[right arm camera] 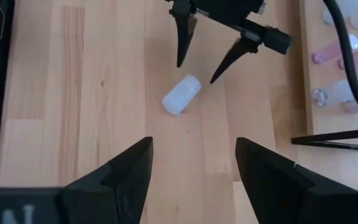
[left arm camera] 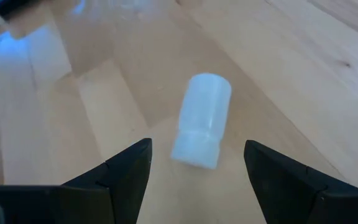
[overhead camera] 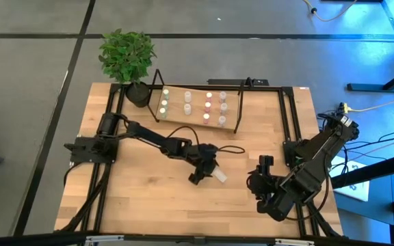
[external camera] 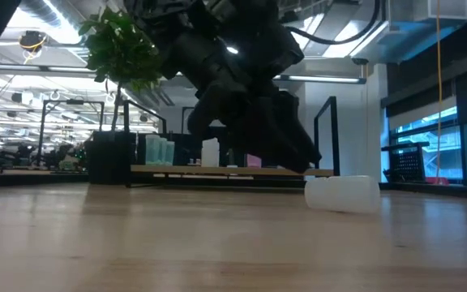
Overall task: Pick and place medicine bottles onto shelf by color
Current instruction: Put the white medicine bottle on the shelf aligned with the other white medicine bottle
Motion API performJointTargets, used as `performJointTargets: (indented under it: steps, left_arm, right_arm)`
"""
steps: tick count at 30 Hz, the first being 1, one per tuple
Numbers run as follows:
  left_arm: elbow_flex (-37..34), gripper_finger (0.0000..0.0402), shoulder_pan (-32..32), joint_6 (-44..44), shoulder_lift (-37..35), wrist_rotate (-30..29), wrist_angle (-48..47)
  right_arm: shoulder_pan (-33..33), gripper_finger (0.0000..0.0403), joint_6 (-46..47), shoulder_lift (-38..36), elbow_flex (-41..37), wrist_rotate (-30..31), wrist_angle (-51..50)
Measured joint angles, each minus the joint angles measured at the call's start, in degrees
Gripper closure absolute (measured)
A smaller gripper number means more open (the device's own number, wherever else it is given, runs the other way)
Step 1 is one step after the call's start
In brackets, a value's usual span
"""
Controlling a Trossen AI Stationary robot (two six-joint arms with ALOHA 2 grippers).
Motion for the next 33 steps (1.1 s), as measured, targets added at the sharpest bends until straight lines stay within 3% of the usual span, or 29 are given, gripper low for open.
performJointTargets:
  steps: [11,33]
  left_arm:
    - [0.0,0.0152,-0.8,0.0,5.3,0.1,6.9]
    - [0.0,0.0152,-0.3,-5.0,5.5,-0.2,7.6]
  right_arm:
    - [0.0,0.0171,0.0,0.0,0.0,0.1,1.8]
    - [0.0,0.0171,1.6,0.0,0.0,0.0,2.0]
